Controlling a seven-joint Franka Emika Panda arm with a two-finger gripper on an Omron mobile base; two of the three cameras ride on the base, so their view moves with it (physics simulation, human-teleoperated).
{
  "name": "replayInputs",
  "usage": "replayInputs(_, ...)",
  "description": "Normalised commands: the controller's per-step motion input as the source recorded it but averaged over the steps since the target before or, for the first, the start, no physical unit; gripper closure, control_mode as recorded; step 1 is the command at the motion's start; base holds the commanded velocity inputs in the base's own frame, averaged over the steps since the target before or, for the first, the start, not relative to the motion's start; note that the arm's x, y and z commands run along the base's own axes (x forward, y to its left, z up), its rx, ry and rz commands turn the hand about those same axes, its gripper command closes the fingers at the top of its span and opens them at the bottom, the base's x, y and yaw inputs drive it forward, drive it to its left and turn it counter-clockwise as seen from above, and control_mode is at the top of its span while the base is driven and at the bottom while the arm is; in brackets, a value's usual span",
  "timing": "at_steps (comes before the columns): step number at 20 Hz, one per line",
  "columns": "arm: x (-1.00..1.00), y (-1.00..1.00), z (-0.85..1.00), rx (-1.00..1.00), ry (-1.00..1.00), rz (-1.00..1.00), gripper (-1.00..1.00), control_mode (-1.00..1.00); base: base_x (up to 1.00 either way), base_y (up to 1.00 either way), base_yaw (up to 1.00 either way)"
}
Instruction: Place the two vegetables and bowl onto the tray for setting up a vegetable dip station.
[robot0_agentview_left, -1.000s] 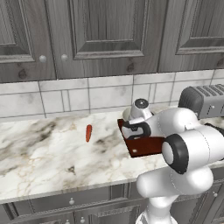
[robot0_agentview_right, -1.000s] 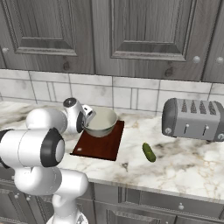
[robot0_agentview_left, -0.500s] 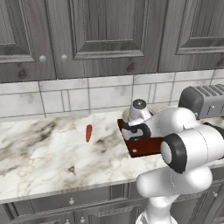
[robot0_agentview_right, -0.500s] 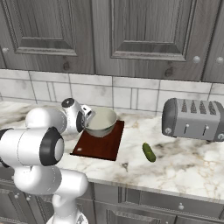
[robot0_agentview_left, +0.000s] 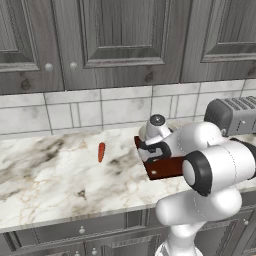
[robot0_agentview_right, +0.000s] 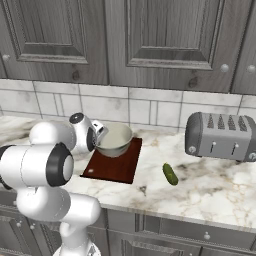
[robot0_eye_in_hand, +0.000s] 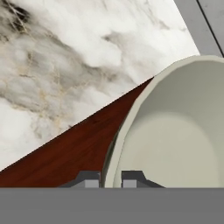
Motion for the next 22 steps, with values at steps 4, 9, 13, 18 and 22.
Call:
replayInputs(4, 0.00, 0.04, -0.07, 0.00, 0.00, 0.00, 1.00, -1.00, 0.00, 0.00, 0.00)
replayInputs(9, 0.00, 0.03, -0.07, 0.00, 0.00, 0.00, 1.00, -1.00, 0.00, 0.00, 0.00)
replayInputs(13, 0.00, 0.03, -0.06, 0.00, 0.00, 0.00, -1.00, -1.00, 0.00, 0.00, 0.00)
replayInputs(18, -0.01, 0.00, 0.05, 0.00, -0.04, 0.00, -1.00, -1.00, 0.00, 0.00, 0.00)
replayInputs(22, -0.13, 0.00, 0.23, 0.00, -0.01, 0.00, -1.00, -1.00, 0.00, 0.00, 0.00)
